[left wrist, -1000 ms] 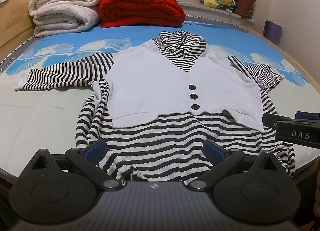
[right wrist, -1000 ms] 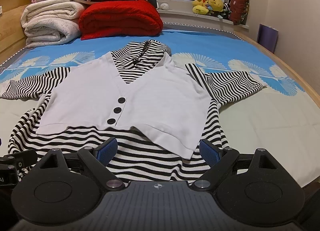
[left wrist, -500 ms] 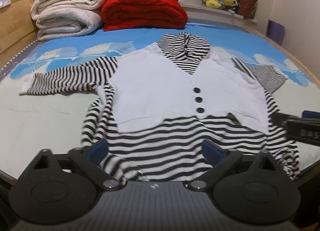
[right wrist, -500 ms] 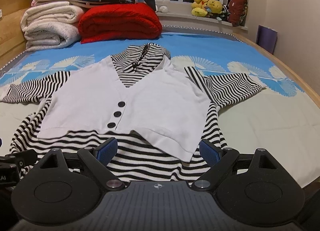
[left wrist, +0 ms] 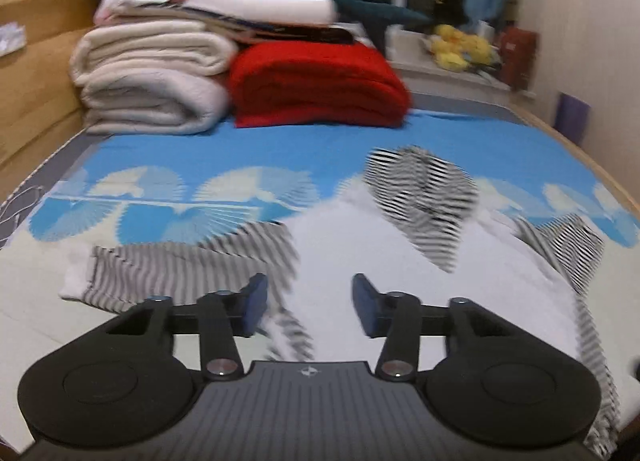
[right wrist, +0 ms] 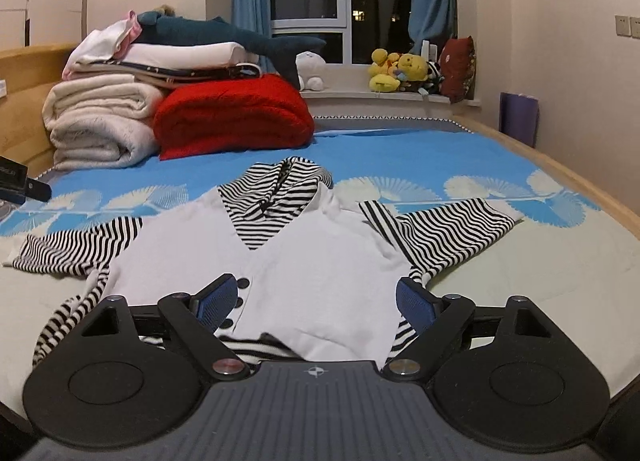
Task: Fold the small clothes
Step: 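Reach the left tool to the striped sleeve cuff and close on it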
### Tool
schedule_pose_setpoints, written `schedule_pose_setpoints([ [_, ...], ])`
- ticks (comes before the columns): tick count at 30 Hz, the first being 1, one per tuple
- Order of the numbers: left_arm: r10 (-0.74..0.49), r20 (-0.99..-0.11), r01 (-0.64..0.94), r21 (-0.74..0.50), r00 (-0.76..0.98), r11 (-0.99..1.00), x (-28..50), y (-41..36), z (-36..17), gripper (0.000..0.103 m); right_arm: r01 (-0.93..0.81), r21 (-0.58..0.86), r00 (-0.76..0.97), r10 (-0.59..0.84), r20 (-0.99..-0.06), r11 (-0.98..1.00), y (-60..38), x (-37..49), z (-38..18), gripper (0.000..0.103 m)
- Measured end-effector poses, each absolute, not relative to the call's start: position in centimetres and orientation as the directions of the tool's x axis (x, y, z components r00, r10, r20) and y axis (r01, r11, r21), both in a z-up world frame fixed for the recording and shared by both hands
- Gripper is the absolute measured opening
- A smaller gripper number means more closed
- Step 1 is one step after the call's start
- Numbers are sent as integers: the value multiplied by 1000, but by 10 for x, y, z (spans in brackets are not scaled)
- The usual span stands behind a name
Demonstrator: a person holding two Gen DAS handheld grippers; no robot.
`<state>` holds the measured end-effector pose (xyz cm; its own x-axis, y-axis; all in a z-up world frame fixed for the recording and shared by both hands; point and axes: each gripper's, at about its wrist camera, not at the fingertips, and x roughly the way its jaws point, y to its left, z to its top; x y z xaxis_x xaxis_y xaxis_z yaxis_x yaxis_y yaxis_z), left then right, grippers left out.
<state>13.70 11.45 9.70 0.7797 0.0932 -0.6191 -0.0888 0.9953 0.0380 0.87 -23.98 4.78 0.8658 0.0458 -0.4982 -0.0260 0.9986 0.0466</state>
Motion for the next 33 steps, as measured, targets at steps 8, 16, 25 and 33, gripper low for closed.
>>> schedule_pose_setpoints([
  [8, 184, -748, -331, -50, 637, 942, 206, 257, 53, 29, -76, -30, 847, 48, -529, 997, -237, 68, 99, 88],
  [16, 204, -794, -563, -200, 572, 802, 203, 361, 13, 29, -189, 55, 858, 192, -476, 980, -206, 184, 147, 88],
  [25, 156, -852, -690, -283, 500, 666, 219, 416, -43, 44, -145, 139, 812, 198, -550, 980, -212, 264, 103, 72],
  [33, 160, -869, -759, -303, 468, 576, 235, 431, -63, 49, -79, 280, 761, 240, -603, 957, -227, 309, 72, 43],
])
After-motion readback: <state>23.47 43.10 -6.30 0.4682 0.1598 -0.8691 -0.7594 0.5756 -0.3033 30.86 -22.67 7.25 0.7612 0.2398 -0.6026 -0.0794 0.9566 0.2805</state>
